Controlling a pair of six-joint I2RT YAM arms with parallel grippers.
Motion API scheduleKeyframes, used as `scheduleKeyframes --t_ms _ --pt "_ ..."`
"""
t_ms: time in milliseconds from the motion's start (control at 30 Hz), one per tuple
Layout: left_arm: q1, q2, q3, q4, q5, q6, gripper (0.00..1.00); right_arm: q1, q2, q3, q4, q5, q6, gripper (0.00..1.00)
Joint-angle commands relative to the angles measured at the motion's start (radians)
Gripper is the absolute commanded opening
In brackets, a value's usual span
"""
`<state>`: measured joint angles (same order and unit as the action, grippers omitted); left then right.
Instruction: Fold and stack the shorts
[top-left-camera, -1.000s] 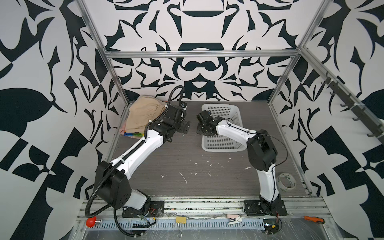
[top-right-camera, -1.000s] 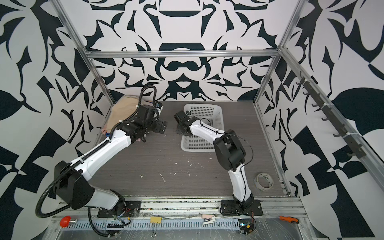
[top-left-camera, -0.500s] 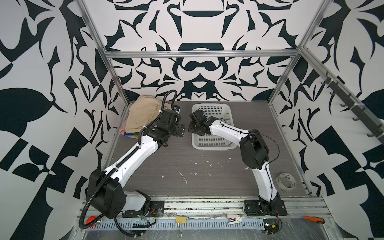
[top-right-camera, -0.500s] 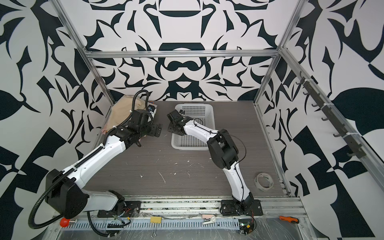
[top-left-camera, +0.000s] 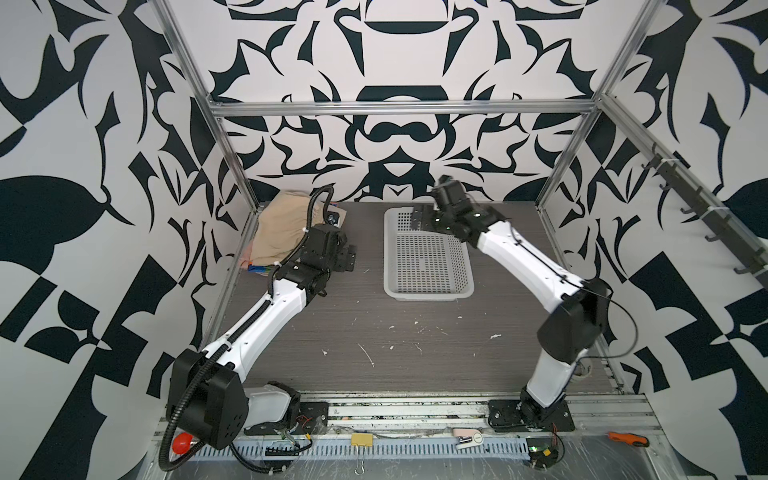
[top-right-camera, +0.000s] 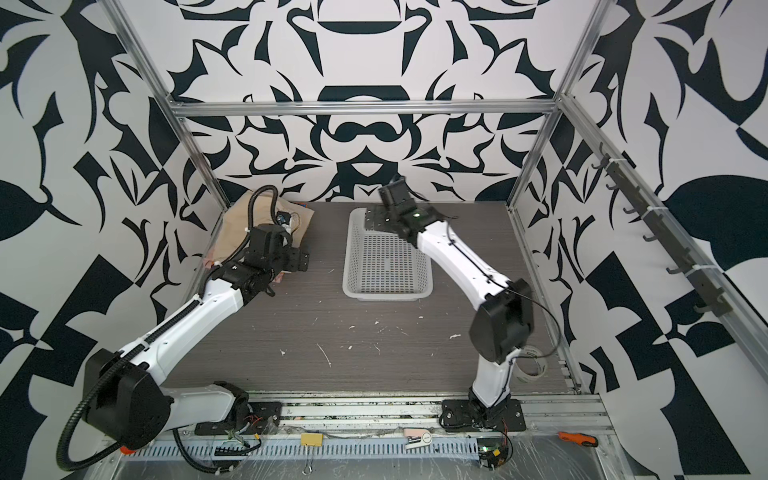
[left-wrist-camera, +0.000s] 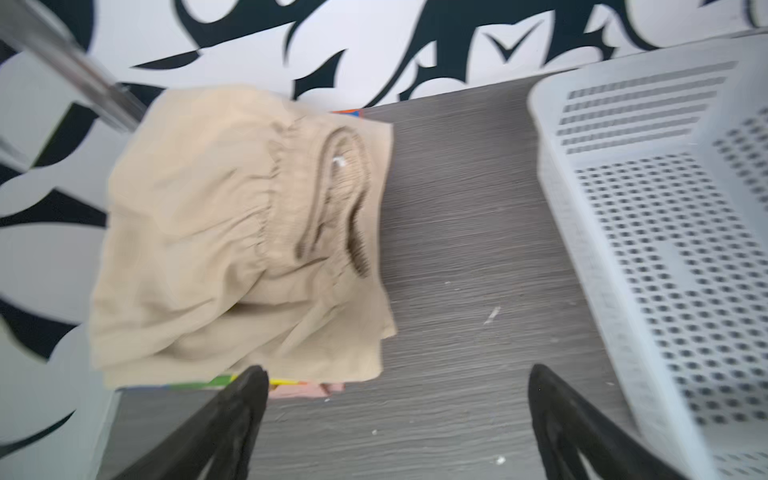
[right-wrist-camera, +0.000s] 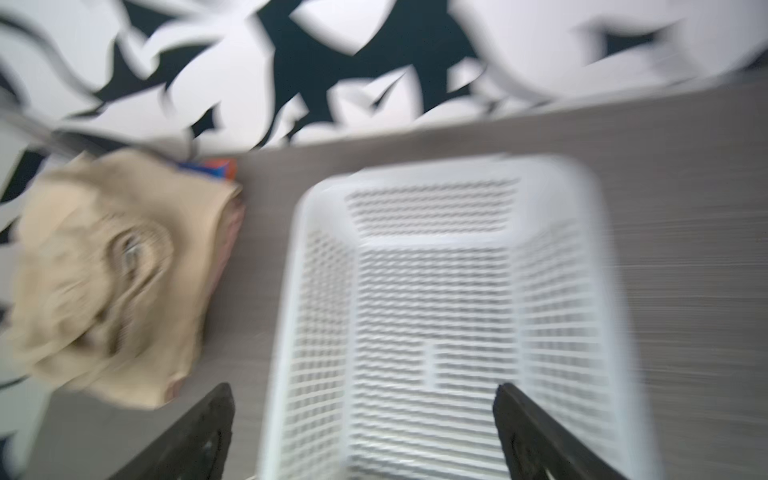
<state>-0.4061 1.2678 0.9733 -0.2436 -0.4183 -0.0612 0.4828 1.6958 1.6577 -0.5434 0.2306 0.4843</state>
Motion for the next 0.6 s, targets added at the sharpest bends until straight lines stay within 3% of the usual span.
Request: scheduleKeyframes --t_ms 0,133,267,433,567 --pt "0.043 -0.054 -0.115 0.194 -0.135 0.021 0.99 -0.097 -0.168 -0.256 0.133 0.196 -0.179 0.99" --pt "0.126 -0.033 -0.225 0.347 -0.254 0.046 0.99 -0.219 -0.375 -0.658 0.481 0.34 -0.251 0.99" --pt "0.209 -0.005 -0.343 0.503 -0.282 0.012 0.99 -0.299 -0.443 -0.888 0.639 0.438 -0.259 0.99" --pt "0.3 0.071 -0.431 0.645 -0.177 -0.01 0.99 -0.303 -0.399 -1.06 0.821 0.468 -0.308 0.99" --pt "0.305 0.115 -0.466 0.727 -0.074 -0.005 0.99 -0.303 -0.359 -1.112 0.896 0.45 -0.309 0.99"
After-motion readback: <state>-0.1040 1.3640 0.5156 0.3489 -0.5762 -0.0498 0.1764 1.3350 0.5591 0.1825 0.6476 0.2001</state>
